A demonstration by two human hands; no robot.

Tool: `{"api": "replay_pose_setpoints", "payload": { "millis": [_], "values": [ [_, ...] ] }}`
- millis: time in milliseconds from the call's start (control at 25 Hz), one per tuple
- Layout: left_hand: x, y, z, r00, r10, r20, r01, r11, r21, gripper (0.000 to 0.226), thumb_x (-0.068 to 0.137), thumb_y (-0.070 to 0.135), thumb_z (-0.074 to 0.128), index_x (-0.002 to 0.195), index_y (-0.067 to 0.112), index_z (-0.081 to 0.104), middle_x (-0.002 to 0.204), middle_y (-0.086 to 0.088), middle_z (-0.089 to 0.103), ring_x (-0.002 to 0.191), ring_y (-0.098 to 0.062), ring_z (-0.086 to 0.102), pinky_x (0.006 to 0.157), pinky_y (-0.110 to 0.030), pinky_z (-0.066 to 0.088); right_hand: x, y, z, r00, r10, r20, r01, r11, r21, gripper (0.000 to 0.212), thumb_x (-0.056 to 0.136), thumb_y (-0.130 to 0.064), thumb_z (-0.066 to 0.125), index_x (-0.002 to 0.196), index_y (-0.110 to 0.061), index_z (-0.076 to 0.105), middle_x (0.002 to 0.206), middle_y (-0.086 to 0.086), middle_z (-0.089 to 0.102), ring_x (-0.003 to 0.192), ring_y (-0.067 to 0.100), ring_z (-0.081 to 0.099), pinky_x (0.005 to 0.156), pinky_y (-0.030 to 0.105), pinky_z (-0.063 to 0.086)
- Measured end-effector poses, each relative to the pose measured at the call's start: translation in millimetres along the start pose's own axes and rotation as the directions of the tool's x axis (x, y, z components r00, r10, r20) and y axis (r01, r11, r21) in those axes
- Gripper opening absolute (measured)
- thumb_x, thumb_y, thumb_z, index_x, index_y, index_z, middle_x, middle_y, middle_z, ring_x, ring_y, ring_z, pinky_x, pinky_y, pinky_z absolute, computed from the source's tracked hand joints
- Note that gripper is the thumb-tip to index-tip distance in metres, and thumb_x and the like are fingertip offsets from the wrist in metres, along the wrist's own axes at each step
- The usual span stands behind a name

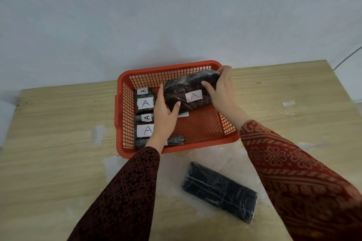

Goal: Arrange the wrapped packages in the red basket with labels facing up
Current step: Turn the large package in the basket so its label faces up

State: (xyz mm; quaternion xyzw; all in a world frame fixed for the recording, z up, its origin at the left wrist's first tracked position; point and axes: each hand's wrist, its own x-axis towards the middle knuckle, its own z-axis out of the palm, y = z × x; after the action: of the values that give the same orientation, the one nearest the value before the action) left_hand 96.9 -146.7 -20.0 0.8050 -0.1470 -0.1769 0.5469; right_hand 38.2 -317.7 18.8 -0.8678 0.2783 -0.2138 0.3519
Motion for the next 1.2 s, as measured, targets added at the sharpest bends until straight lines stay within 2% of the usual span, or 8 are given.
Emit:
{"api": "replay_pose_setpoints", "payload": {
  "millis": [80, 160, 360, 560, 760, 880, 1040, 1200],
  "values": [
    [10, 1, 3, 0.999, -0.005, -0.052, 0.011, 0.992, 0.124, 0.079, 0.093, 0.027, 0.056, 0.153, 0.018, 0.005, 0.153, -0.010, 0.032, 0.141, -0.023, 0.030, 0.114, -0.033, 0.025, -4, 4, 4, 0.999, -0.048, 0.023, 0.049, 0.998, -0.036, 0.053, 0.084, -0.019, 0.067, 0.121, 0.002, 0.035, 0.130, 0.023, 0.040, 0.113, 0.030, 0.049, 0.094, 0.048, 0.049],
    [23, 3, 6, 0.997, -0.048, -0.057, 0.061, 0.968, 0.242, 0.076, 0.095, 0.032, 0.051, 0.153, 0.016, 0.003, 0.150, -0.016, 0.032, 0.138, -0.028, 0.032, 0.111, -0.033, 0.027, -11, 13, 9, 0.985, -0.071, 0.155, 0.099, 0.978, -0.185, 0.071, 0.085, -0.029, 0.066, 0.137, 0.002, 0.029, 0.151, 0.027, 0.015, 0.137, 0.038, 0.028, 0.114, 0.046, 0.029],
    [23, 2, 10, 1.000, -0.003, -0.016, 0.008, 0.951, 0.310, 0.072, 0.096, 0.030, 0.050, 0.153, 0.016, 0.008, 0.151, -0.018, 0.027, 0.140, -0.031, 0.024, 0.114, -0.038, 0.020, -15, 30, 27, 0.923, -0.046, 0.382, 0.224, 0.872, -0.435, 0.077, 0.095, -0.047, 0.041, 0.148, 0.000, 0.009, 0.159, 0.023, 0.000, 0.146, 0.039, -0.006, 0.121, 0.049, 0.004],
    [3, -13, 17, 0.958, 0.149, 0.247, -0.274, 0.734, 0.622, 0.067, 0.099, 0.039, 0.039, 0.152, 0.015, 0.008, 0.162, -0.007, -0.005, 0.145, -0.036, -0.014, 0.118, -0.043, -0.003, 0, 31, 38, 0.900, -0.023, 0.434, 0.256, 0.836, -0.486, 0.064, 0.101, -0.039, 0.028, 0.148, 0.001, 0.012, 0.159, 0.022, 0.007, 0.148, 0.032, 0.002, 0.122, 0.045, 0.004],
    [9, -8, 20, 0.967, 0.135, 0.218, -0.256, 0.548, 0.796, 0.056, 0.101, 0.039, 0.030, 0.152, 0.019, 0.016, 0.161, -0.007, 0.009, 0.147, -0.035, -0.004, 0.118, -0.046, 0.009, -16, 16, 24, 0.957, -0.100, 0.272, 0.234, 0.820, -0.522, 0.041, 0.097, -0.027, 0.041, 0.130, -0.005, 0.047, 0.141, 0.018, 0.042, 0.132, 0.034, 0.037, 0.106, 0.046, 0.034],
    [11, 2, 18, 0.973, 0.088, 0.215, -0.228, 0.541, 0.810, 0.055, 0.101, 0.040, 0.034, 0.151, 0.021, 0.021, 0.161, -0.007, 0.014, 0.148, -0.033, 0.002, 0.115, -0.048, 0.018, -40, 14, 18, 0.950, -0.065, 0.306, 0.215, 0.845, -0.489, 0.039, 0.094, -0.022, 0.047, 0.129, -0.006, 0.048, 0.136, 0.017, 0.047, 0.129, 0.033, 0.041, 0.105, 0.043, 0.036],
    [0, 32, 17, 0.969, 0.057, 0.242, -0.223, 0.632, 0.742, 0.053, 0.100, 0.028, 0.039, 0.150, 0.018, 0.024, 0.161, -0.009, 0.011, 0.148, -0.030, -0.002, 0.120, -0.047, 0.004, -56, 14, -3, 0.884, -0.044, 0.465, 0.226, 0.911, -0.344, 0.058, 0.096, -0.027, 0.049, 0.147, -0.008, 0.027, 0.158, 0.017, 0.016, 0.148, 0.031, 0.009, 0.121, 0.043, 0.012],
    [-54, 53, 8, 0.910, 0.270, 0.314, -0.407, 0.725, 0.556, 0.046, 0.098, 0.020, 0.044, 0.144, 0.018, 0.040, 0.156, -0.006, 0.030, 0.147, -0.022, 0.015, 0.119, -0.042, 0.008, -93, 12, -48, 0.897, -0.186, 0.402, 0.301, 0.922, -0.245, 0.048, 0.091, -0.017, 0.058, 0.136, -0.007, 0.045, 0.149, 0.019, 0.037, 0.139, 0.034, 0.033, 0.115, 0.044, 0.028]
  ]
}}
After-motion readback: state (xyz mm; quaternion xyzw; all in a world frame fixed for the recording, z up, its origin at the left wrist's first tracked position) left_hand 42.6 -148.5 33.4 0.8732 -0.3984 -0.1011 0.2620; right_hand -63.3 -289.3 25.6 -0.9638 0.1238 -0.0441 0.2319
